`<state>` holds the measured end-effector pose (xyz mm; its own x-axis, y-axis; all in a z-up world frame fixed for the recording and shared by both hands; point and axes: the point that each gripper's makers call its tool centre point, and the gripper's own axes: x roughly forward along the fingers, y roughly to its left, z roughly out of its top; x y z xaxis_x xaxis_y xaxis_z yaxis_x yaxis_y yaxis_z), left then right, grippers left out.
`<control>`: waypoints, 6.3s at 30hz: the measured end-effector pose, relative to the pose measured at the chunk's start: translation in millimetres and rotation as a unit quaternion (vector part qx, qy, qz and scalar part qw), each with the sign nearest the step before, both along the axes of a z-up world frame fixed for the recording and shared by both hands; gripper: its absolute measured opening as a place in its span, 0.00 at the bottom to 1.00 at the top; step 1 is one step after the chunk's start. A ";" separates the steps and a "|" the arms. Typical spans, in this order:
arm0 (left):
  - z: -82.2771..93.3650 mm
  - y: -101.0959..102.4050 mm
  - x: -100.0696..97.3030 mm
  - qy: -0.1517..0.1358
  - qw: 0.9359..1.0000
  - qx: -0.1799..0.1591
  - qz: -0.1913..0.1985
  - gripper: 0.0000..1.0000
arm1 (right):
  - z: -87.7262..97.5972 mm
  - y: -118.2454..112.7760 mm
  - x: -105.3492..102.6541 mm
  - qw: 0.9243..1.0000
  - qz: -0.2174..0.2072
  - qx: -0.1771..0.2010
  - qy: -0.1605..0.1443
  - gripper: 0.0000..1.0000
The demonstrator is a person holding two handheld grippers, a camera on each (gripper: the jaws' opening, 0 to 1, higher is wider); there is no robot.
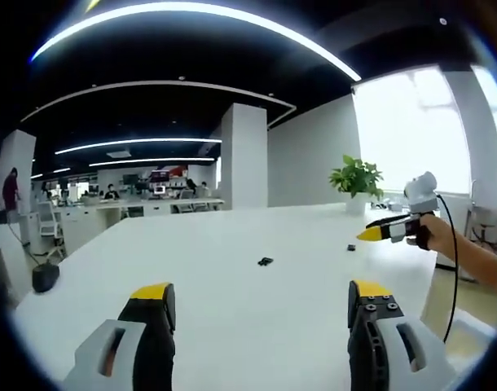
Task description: Snap the two parts of the plastic buckle together until the buckle closes and remains connected.
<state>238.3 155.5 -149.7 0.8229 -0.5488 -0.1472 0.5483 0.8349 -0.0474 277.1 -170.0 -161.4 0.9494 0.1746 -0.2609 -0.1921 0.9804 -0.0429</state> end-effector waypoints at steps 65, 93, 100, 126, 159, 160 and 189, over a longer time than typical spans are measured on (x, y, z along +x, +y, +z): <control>-47.3 -100.7 148.0 0.071 0.989 0.102 -0.081 0.59 | -18.3 1.5 -30.8 0.998 0.063 0.020 0.021 0.83; -60.8 -118.3 144.6 0.083 0.982 0.131 -0.110 0.12 | -21.0 -10.4 -39.2 0.998 0.059 0.019 0.019 0.80; -62.1 -118.3 145.0 0.081 0.981 0.136 -0.109 0.00 | -23.5 -9.5 -40.3 0.998 0.061 0.024 0.021 0.79; -52.5 -112.9 144.1 0.075 0.982 0.117 -0.125 0.21 | -16.9 2.1 -29.0 0.996 0.094 0.006 0.007 0.79; -44.8 -119.5 181.9 0.055 0.947 0.090 -0.304 0.49 | -10.2 15.8 10.7 0.975 0.220 -0.023 0.005 0.81; -45.6 -120.6 182.1 0.054 0.945 0.092 -0.309 0.49 | -10.5 15.3 10.3 0.975 0.222 -0.022 0.005 0.81; -63.5 -140.6 170.2 0.082 0.875 0.127 -0.460 0.35 | -10.1 7.3 1.2 0.971 0.240 -0.005 0.014 0.81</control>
